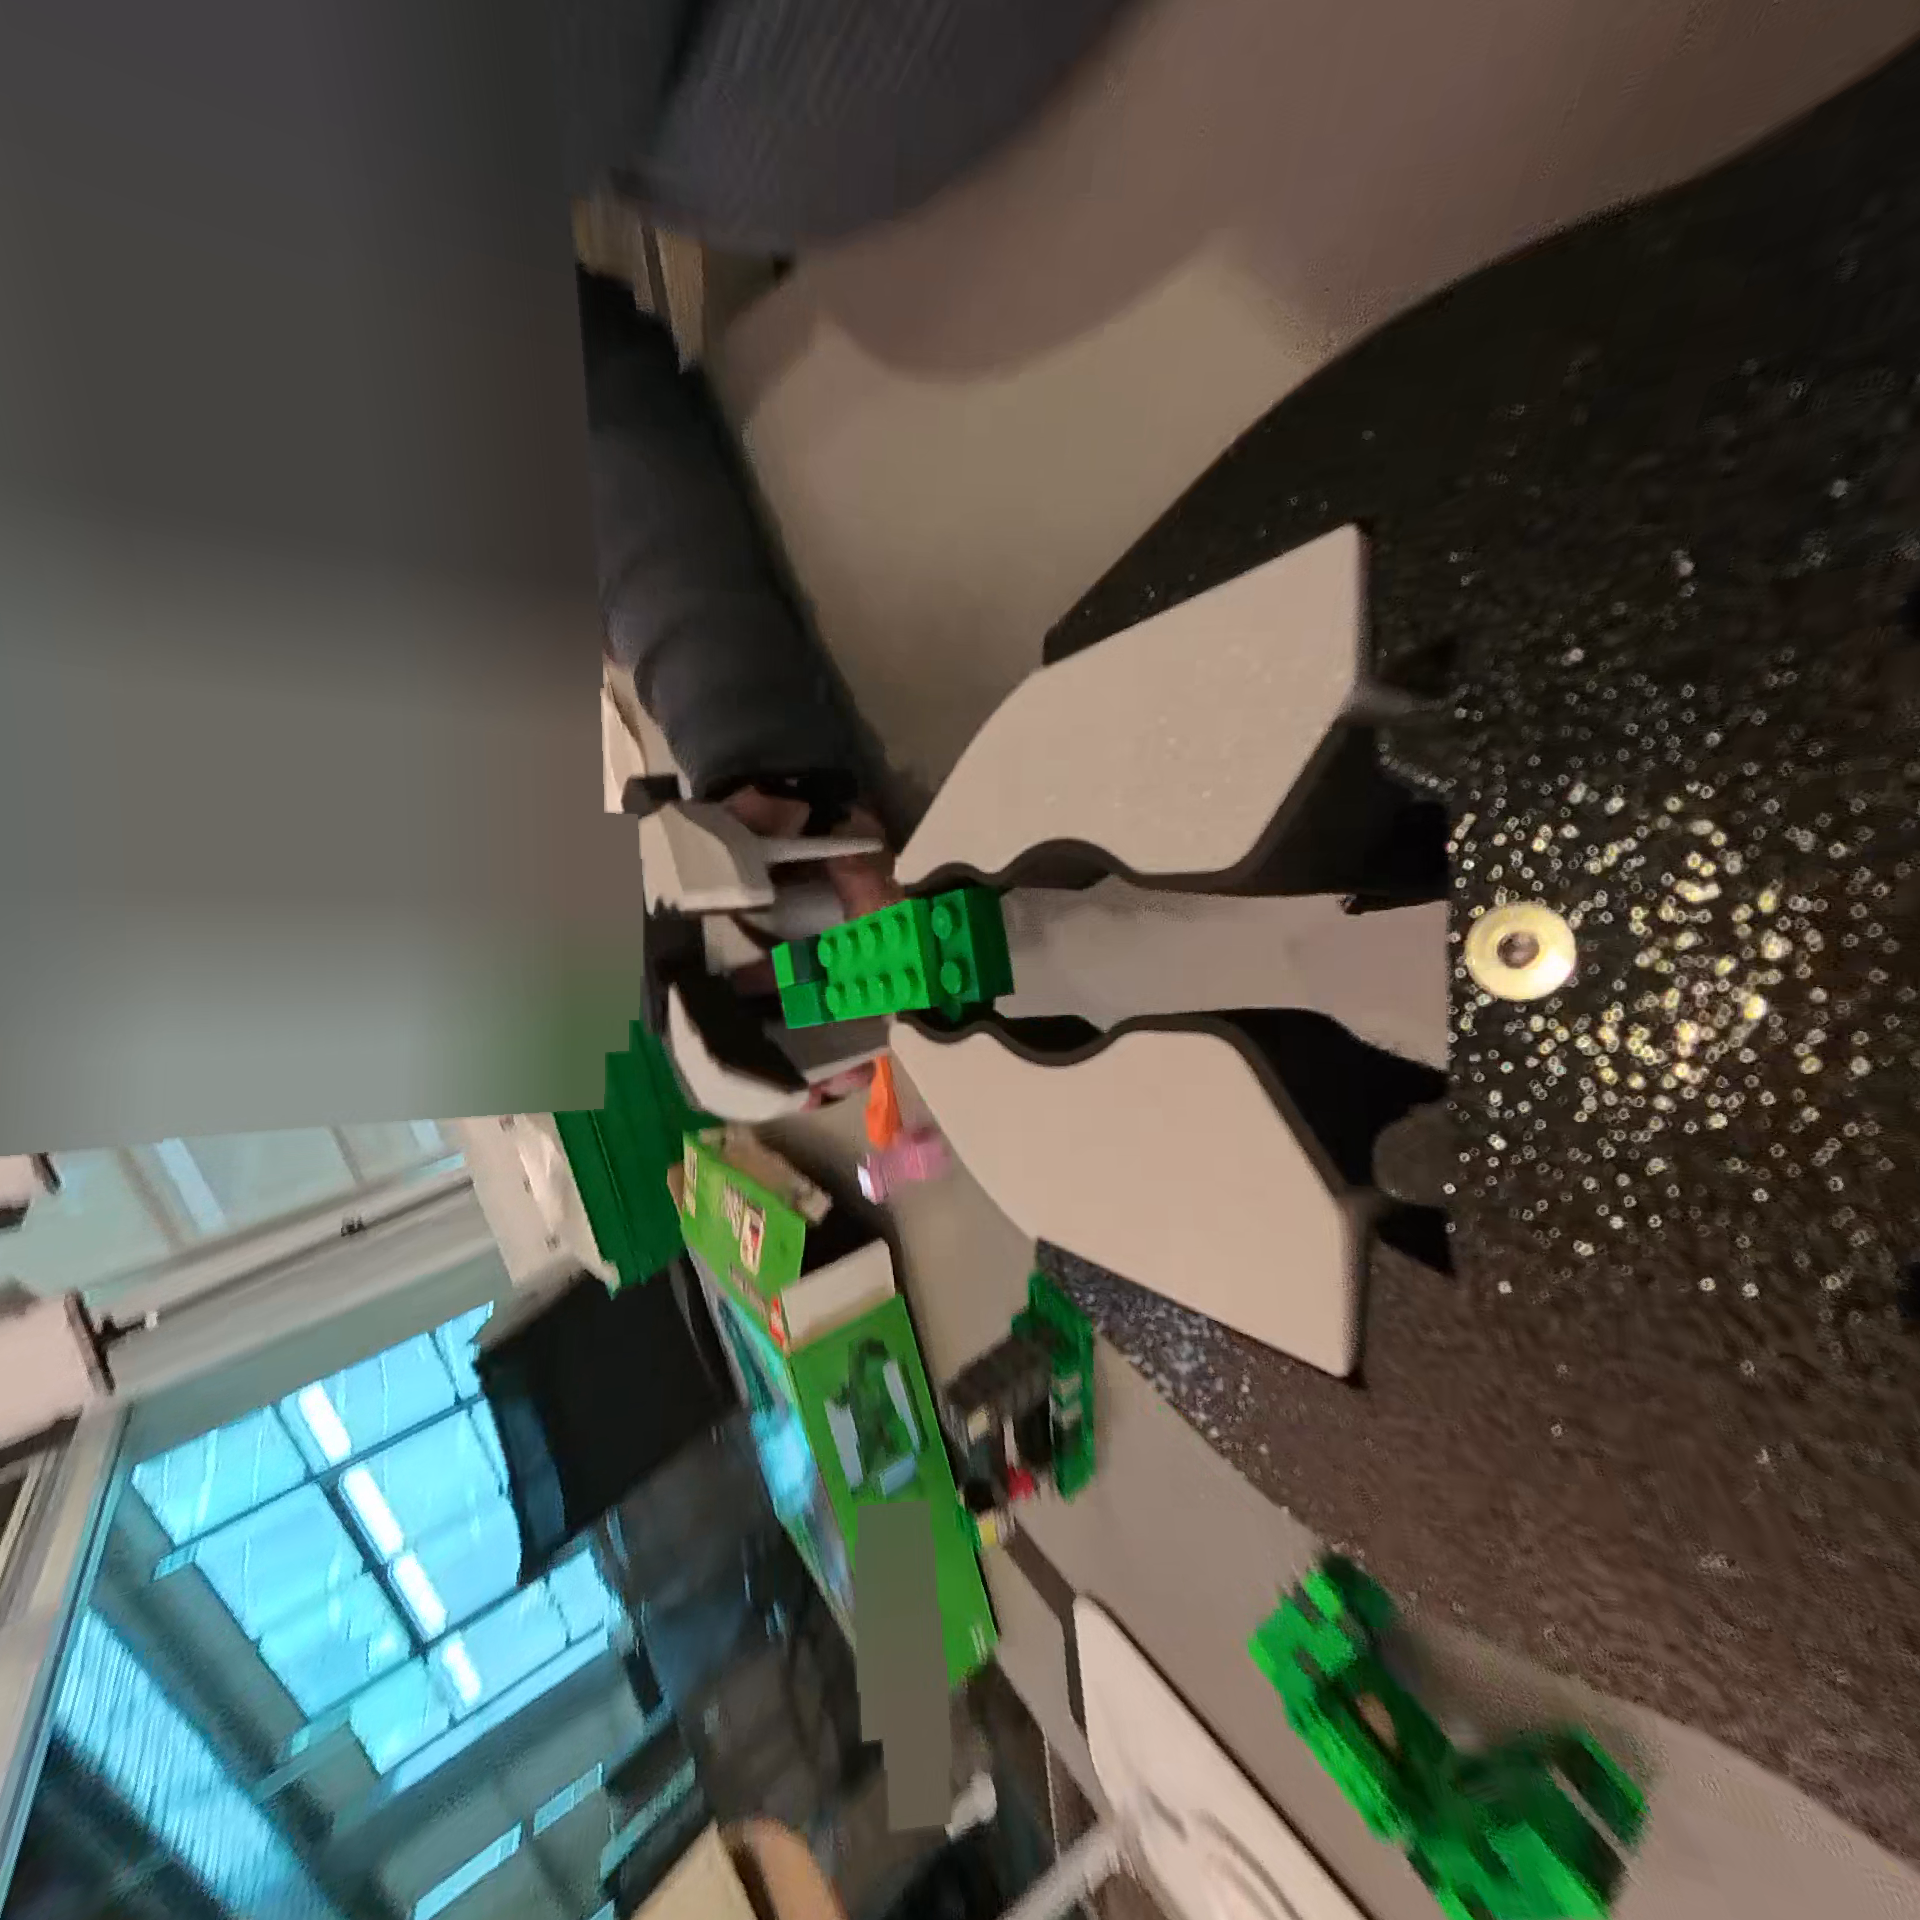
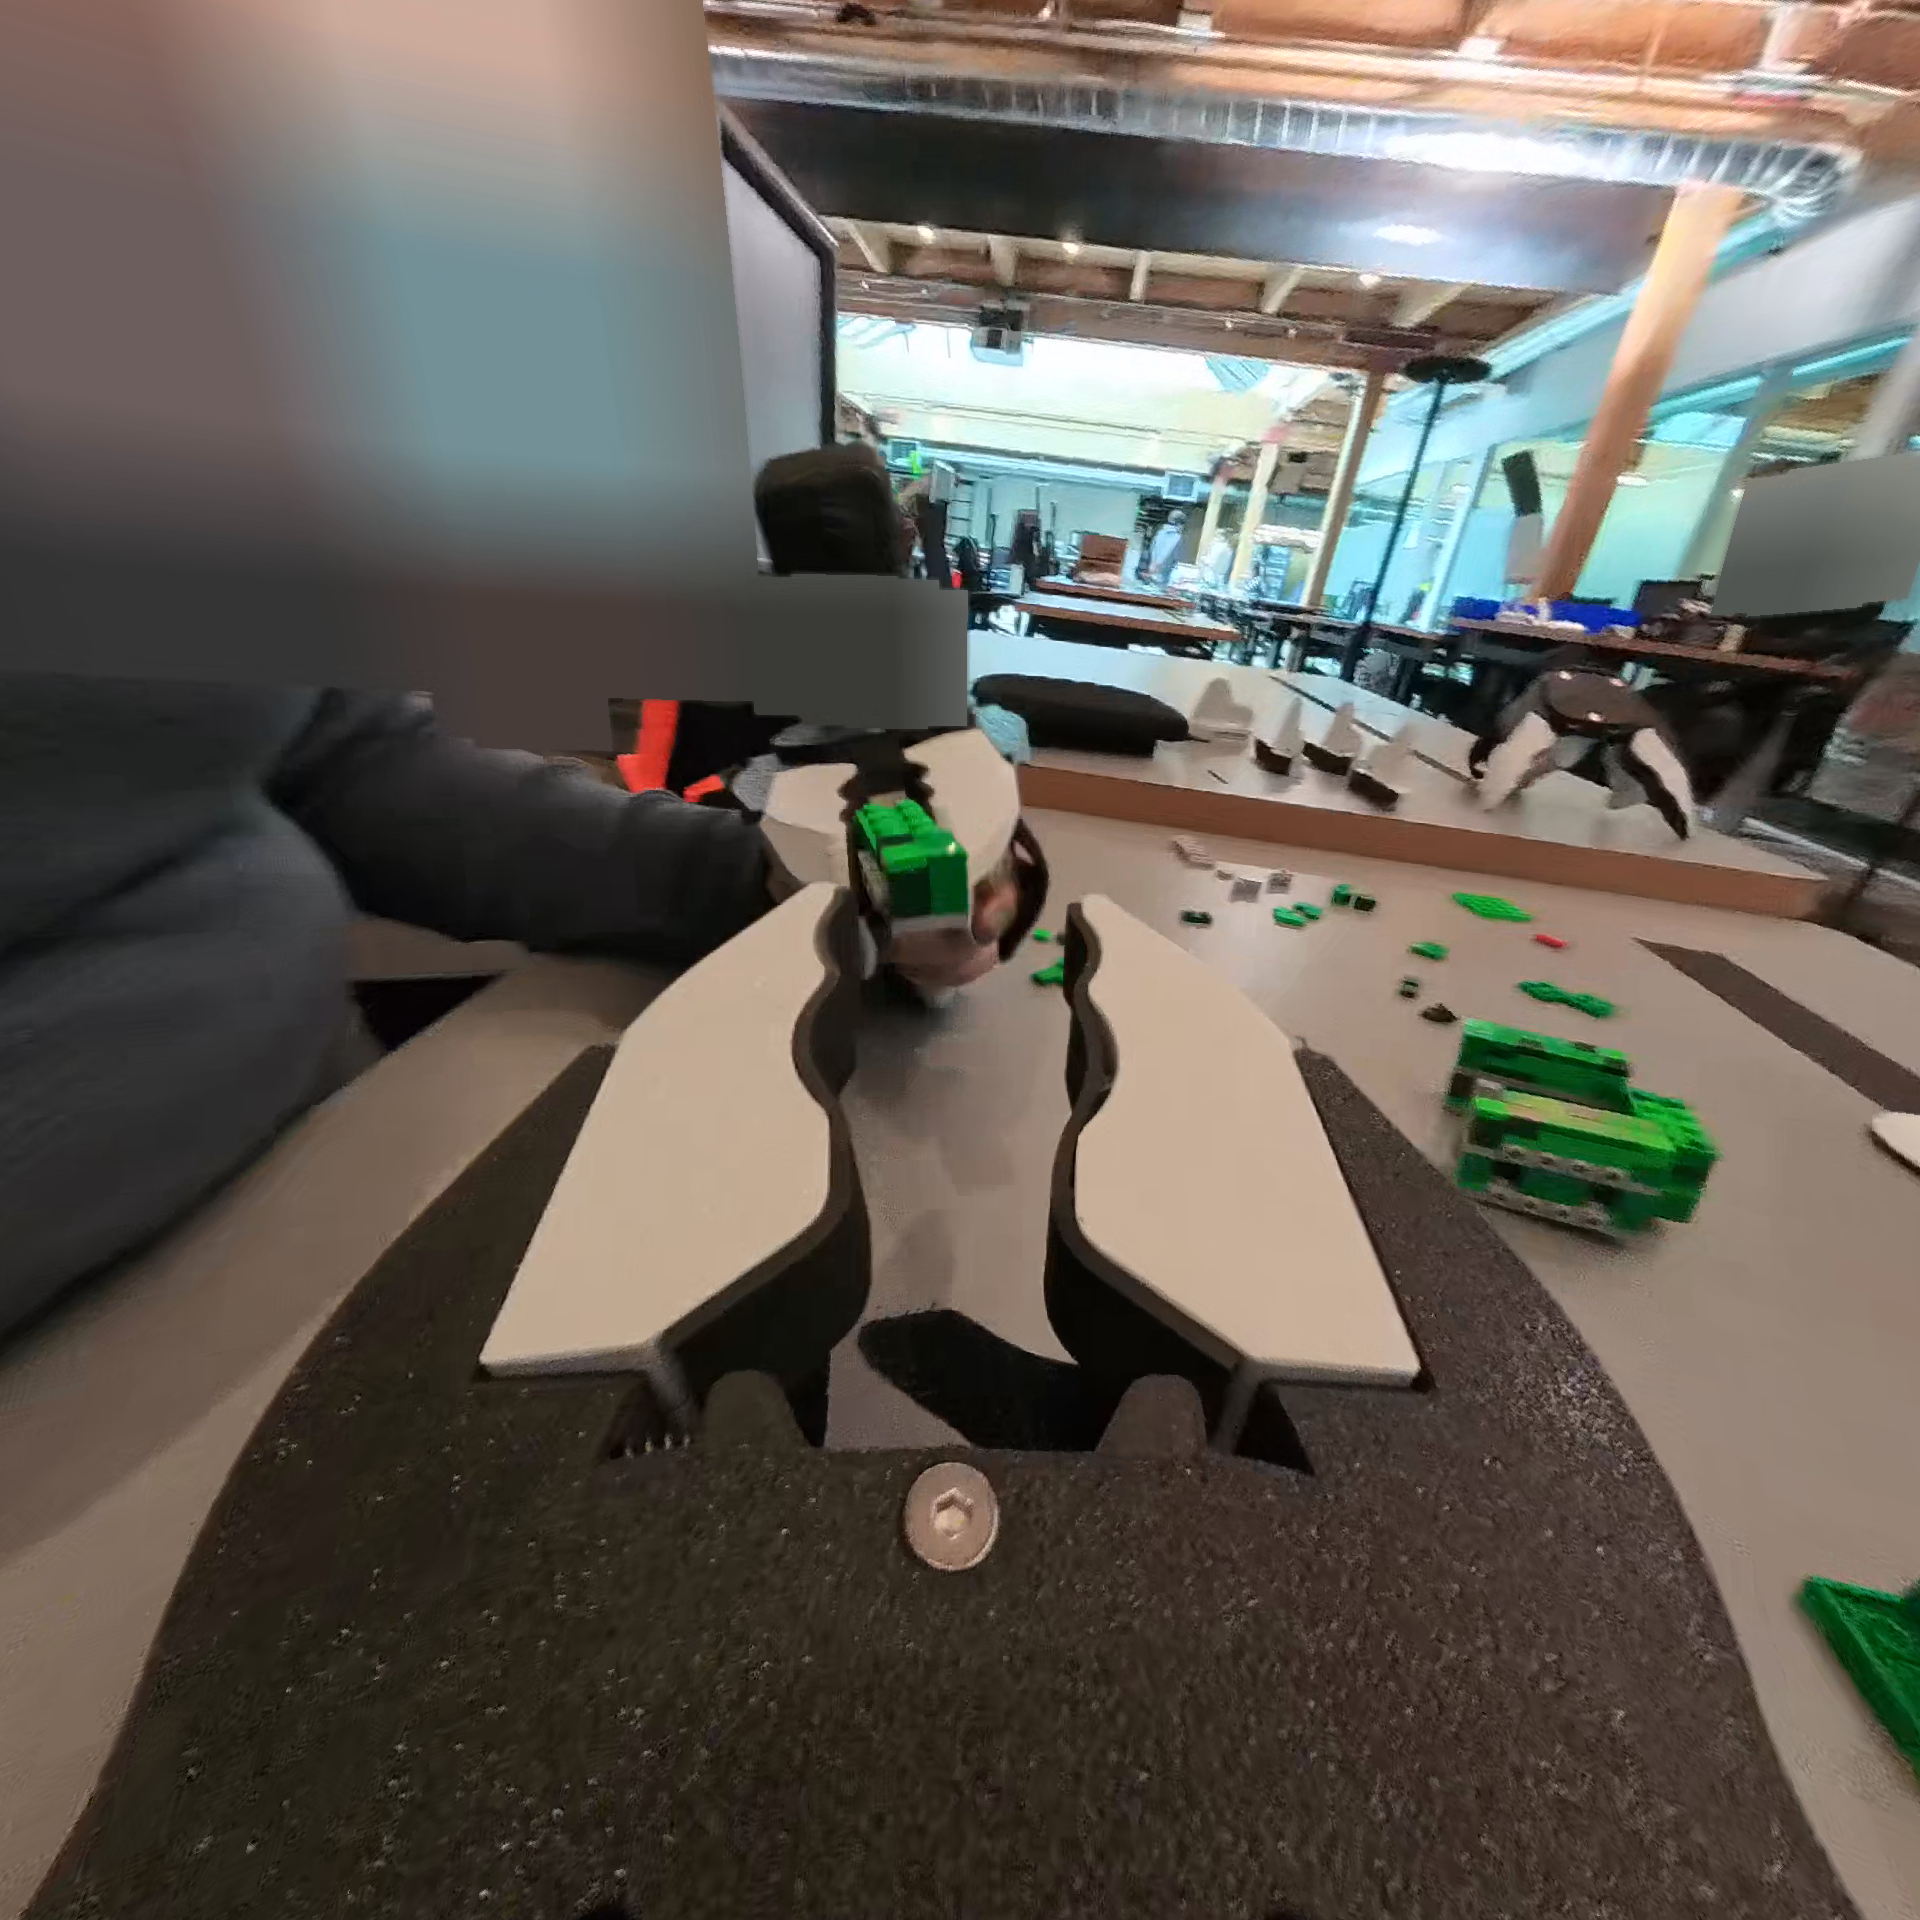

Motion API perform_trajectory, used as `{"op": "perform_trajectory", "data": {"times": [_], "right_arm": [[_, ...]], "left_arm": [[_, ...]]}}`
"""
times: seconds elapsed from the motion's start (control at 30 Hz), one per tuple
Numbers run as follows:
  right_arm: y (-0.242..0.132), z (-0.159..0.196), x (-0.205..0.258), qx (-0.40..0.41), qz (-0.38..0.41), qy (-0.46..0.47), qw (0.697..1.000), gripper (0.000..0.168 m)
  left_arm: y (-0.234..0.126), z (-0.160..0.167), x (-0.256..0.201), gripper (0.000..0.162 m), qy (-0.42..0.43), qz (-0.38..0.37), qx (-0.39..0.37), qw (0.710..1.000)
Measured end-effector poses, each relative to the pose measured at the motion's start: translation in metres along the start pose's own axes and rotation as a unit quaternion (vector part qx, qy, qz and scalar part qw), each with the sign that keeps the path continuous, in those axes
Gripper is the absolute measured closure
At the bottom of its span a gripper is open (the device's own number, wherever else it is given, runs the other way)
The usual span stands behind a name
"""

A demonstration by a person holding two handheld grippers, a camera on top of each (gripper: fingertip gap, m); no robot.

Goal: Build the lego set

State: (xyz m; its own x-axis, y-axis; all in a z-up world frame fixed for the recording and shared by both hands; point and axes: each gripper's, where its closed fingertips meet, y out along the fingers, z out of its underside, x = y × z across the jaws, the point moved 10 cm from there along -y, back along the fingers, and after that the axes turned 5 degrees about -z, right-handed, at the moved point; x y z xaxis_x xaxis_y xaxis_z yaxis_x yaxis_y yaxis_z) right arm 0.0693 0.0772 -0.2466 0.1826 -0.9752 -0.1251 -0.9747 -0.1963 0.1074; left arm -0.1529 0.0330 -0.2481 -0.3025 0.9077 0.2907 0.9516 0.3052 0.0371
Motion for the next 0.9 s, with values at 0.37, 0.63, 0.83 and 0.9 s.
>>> {"op": "perform_trajectory", "data": {"times": [0.37,0.63,0.83,0.9], "right_arm": [[0.012,0.001,0.01,0.03,-0.071,0.04,0.996,0.144],[0.014,0.001,0.013,0.055,-0.058,0.008,0.997,0.152],[0.014,0.001,0.014,0.063,-0.043,-0.013,0.997,0.152],[0.014,0.001,0.014,0.064,-0.038,-0.017,0.997,0.151]], "left_arm": [[0.014,0.002,-0.008,0.143,0.0,0.07,0.029,0.997],[0.016,0.002,-0.008,0.143,-0.001,0.072,0.034,0.997],[0.016,0.002,-0.008,0.143,-0.002,0.064,0.037,0.997],[0.016,0.002,-0.008,0.143,-0.001,0.062,0.038,0.997]]}}
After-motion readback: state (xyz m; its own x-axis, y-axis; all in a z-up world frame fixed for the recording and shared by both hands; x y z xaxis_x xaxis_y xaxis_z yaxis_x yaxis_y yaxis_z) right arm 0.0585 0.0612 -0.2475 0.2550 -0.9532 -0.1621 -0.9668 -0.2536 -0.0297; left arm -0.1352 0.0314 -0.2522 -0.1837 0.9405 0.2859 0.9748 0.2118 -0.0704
